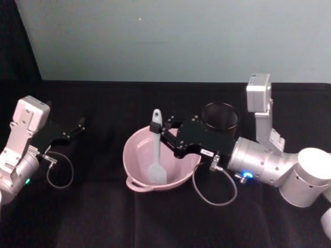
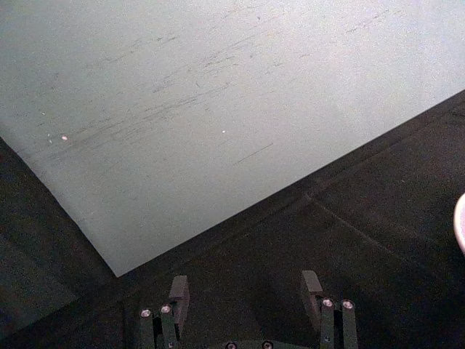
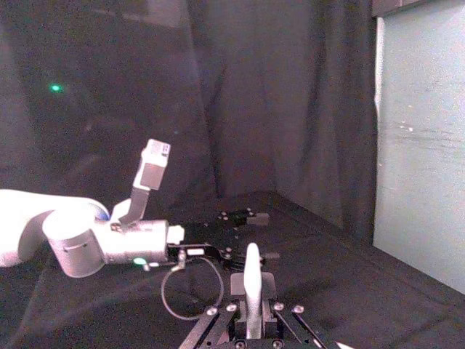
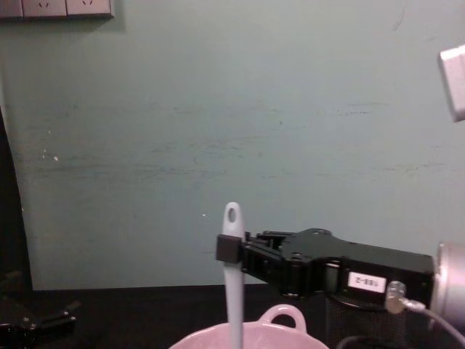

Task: Use the one hand to pick up the spoon and stir the clear water in the bowl.

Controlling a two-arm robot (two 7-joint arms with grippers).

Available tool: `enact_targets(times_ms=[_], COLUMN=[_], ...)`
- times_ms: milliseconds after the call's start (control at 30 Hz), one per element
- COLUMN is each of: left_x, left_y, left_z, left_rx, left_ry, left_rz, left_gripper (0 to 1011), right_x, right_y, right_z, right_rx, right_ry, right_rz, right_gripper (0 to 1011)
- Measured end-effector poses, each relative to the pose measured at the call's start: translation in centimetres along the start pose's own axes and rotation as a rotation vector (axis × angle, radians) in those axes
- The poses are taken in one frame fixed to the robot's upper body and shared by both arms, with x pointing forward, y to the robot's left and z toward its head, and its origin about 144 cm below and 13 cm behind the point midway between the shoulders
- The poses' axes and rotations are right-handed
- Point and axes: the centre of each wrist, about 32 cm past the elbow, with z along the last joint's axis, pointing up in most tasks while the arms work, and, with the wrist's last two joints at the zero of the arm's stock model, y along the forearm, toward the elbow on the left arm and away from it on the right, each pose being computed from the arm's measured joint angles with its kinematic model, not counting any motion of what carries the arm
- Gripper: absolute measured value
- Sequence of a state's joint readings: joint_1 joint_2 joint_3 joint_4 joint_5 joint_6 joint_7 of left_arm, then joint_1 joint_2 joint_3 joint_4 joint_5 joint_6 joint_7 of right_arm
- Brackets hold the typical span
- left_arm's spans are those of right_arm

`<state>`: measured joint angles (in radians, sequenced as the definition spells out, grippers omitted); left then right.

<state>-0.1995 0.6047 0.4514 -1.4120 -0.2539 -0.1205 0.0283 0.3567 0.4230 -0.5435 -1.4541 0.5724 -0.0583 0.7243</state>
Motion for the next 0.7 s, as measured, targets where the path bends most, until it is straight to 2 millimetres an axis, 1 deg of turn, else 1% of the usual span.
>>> enact_targets(times_ms=[167,267,367,700], left_x=[0.0,0.0,0.0,0.0], left_y=[0.0,0.0,0.0,0.0], left_z=[0.0,0.0,0.0,0.0], left_rx=[0.0,0.0,0.0,0.0], left_ry=[0.0,0.0,0.0,0.0], left_rz=[0.0,0.0,0.0,0.0], left_gripper=[1011,1011,1011,1011], right_x=[-0.1,0.0,0.2,1.4], right_y=[1.5,1.9,2.9,5.3], right_z=[-0.3,-0.4,-0.6,-1.8], right_rx=[0.015,0.021,0.04,0.072], right_ry=[0.015,0.016,0.01,-0.022], right_rz=[0.015,0.012,-0.005,-0.091], right_gripper=[114,114,114,114])
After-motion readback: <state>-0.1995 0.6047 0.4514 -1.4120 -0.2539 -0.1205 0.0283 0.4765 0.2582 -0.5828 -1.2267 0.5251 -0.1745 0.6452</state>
